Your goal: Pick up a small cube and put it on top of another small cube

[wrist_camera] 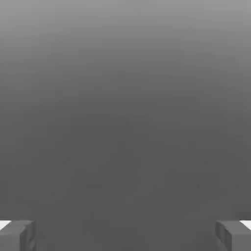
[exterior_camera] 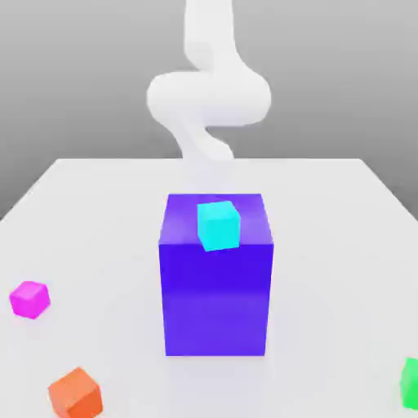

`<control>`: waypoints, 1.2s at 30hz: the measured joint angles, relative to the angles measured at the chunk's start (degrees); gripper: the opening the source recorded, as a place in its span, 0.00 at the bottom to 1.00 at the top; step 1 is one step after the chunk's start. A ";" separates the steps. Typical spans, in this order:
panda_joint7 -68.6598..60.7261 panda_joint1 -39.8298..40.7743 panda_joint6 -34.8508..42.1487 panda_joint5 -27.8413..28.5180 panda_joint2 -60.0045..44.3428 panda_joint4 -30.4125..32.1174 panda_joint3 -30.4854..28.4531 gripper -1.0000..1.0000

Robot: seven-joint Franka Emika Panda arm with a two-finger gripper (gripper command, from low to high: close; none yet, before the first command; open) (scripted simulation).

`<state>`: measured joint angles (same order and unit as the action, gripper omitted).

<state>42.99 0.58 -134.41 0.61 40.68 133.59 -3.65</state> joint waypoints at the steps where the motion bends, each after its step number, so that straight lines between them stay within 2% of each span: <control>1: -1.34 0.34 -1.14 0.12 -2.21 0.78 -1.57 0.50; 11: -15.76 3.83 -11.77 -1.55 -22.48 8.07 -17.29 0.50; 18: -29.67 8.76 -18.99 -8.13 -37.58 13.08 -26.61 0.50; 24: -43.19 17.14 -24.93 -16.81 -51.05 16.62 -26.58 0.50; 29: -53.08 26.45 -31.69 -28.84 -61.38 14.32 -15.65 0.50; 30: -54.37 27.99 -32.72 -30.49 -62.83 13.90 -13.78 0.00; 36: -54.96 28.78 -33.13 -31.26 -63.54 13.69 -12.82 0.00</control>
<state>-11.97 29.36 -167.54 -30.65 -22.85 147.28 -16.47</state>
